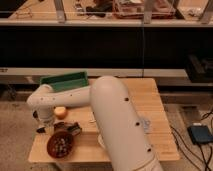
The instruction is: Place brush in paper cup
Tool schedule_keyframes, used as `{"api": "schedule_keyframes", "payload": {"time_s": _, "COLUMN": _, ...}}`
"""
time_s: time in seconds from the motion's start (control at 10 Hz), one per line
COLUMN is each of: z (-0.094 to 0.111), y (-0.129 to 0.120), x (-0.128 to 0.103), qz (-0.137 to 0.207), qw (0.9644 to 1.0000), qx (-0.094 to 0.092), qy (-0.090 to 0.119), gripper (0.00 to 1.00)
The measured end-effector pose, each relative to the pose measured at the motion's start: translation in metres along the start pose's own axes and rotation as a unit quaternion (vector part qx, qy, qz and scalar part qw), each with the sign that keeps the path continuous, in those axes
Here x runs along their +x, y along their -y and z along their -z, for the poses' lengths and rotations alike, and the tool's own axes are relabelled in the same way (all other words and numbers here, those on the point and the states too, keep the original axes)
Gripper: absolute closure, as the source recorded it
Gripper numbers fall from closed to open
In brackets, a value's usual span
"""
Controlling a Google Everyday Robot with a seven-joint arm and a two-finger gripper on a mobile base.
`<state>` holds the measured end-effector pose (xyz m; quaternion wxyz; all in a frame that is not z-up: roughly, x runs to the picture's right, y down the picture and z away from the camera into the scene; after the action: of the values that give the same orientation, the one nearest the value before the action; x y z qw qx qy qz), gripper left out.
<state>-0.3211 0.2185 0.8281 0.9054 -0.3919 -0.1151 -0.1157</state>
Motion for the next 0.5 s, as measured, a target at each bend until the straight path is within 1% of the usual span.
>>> {"api": "schedule_keyframes", "payload": {"time_s": 0.1, "z": -0.0002, "y": 0.0002, "x": 0.0003, "qz": 0.001, "qw": 1.0, "qx": 0.002, "qy": 0.0, "gripper": 0.83}}
{"api": "schedule_keyframes", "payload": {"time_s": 0.2, "z": -0.0004, "y": 0.0008, "x": -0.0003, "qz": 0.003, "qw": 1.0, "qx": 0.005, "qy": 0.002, "gripper": 0.93}}
{"api": "schedule_keyframes", "payload": {"time_s": 0.3, "z": 0.0005, "y": 0.0013, "x": -0.0013, "qz": 0.005, "qw": 0.9999, "qx": 0.009, "qy": 0.004, "gripper": 0.99}}
{"api": "schedule_keyframes", "payload": {"time_s": 0.5, "z": 0.0036, "y": 0.0015, "x": -0.0009, "qz": 0.007, "qw": 0.9999, "qx": 0.013, "qy": 0.006, "gripper": 1.0}}
